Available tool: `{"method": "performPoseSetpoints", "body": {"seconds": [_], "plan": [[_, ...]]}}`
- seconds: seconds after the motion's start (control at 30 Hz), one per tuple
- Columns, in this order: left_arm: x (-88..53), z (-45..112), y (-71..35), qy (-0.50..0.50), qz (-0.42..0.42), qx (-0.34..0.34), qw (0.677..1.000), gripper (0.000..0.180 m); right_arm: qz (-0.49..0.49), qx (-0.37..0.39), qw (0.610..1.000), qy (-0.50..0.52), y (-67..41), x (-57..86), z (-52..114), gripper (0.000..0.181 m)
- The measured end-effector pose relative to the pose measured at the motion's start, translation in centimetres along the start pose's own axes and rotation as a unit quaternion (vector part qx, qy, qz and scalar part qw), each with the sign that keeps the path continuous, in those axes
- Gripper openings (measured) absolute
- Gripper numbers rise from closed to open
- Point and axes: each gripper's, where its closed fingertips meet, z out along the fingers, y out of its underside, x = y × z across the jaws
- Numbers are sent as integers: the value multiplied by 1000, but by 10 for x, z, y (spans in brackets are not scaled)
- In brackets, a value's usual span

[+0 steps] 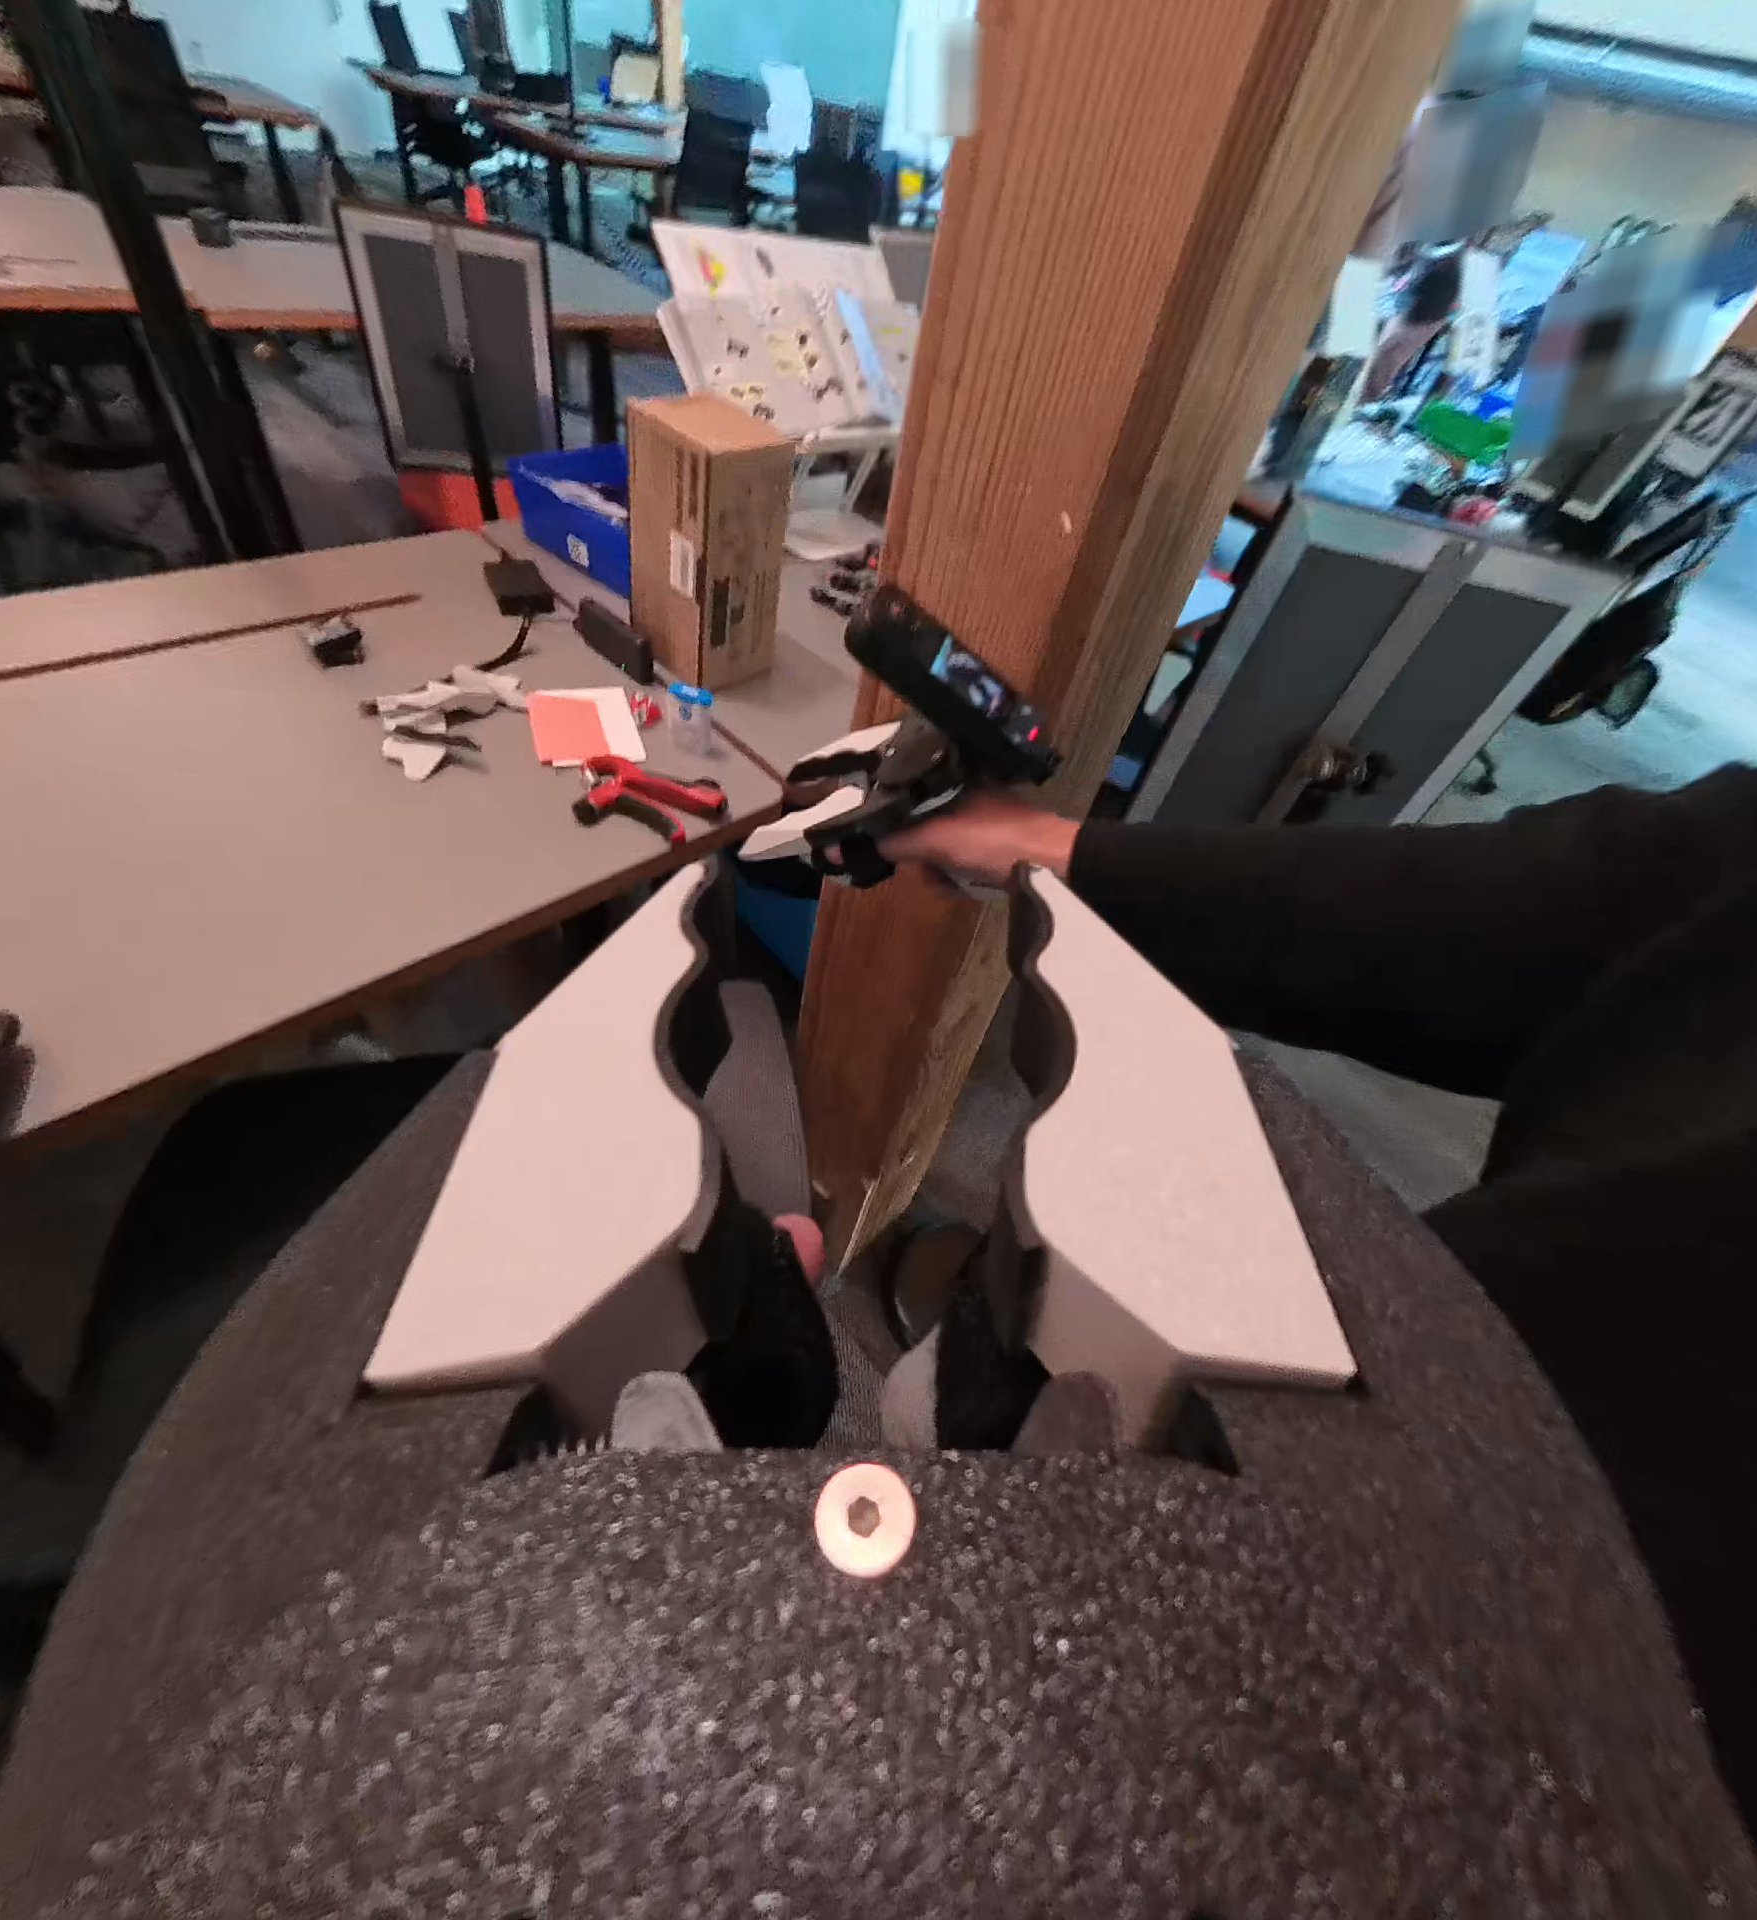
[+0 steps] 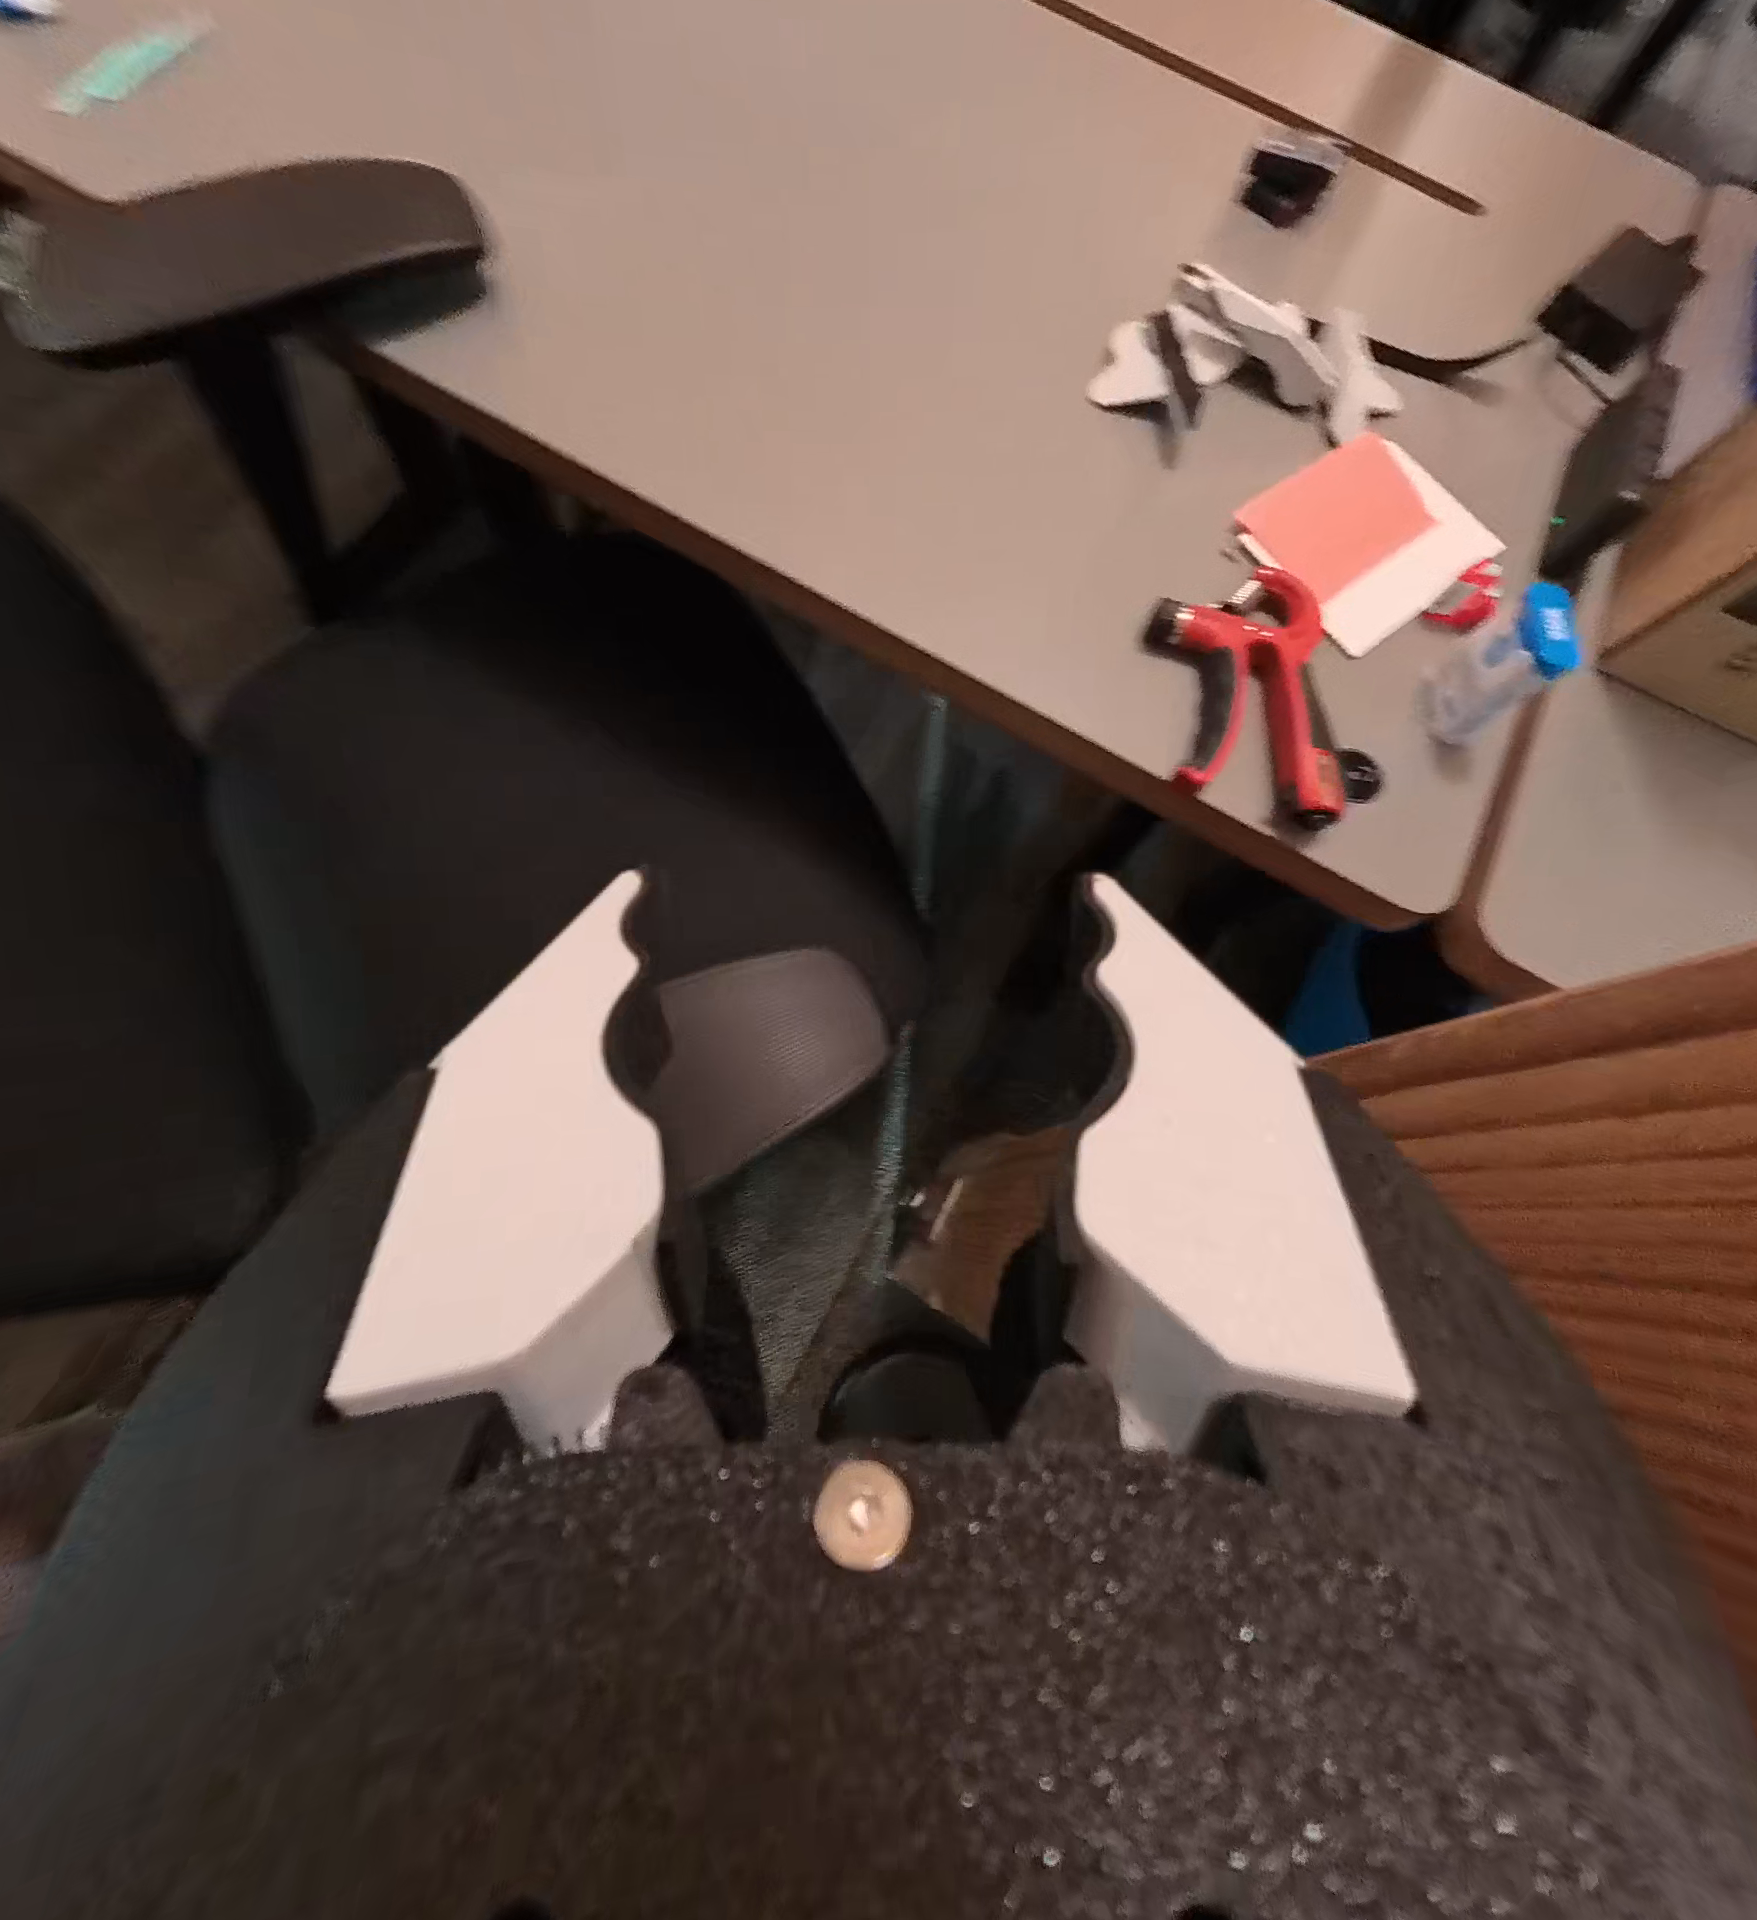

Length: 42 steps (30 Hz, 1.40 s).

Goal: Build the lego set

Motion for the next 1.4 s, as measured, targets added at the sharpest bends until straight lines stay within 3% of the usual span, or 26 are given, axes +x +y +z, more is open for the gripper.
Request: {"method": "performPoseSetpoints", "body": {"seconds": [0.03,0.2,0.43,0.7,0.83,1.13,1.4], "plan": [[-14,0,-8,11,-3,5,1000,50,12,-7,1000,18,-2,14,15,76],[-72,3,-28,27,-2,-10,1000,51,75,-75,994,30,-2,64,90,87],[-124,37,-25,6,-24,-43,999,51,128,-159,979,-4,2,139,201,88],[-138,108,-30,37,-50,-77,995,52,92,-273,957,-24,43,198,293,94],[-140,137,-30,47,-49,-89,994,52,79,-277,957,-23,52,213,305,81],[-135,164,-34,68,-46,-94,992,52,19,-334,942,-25,83,216,319,81],[-137,169,-31,67,-40,-103,992,52,47,-334,941,-22,83,216,320,78]]}}
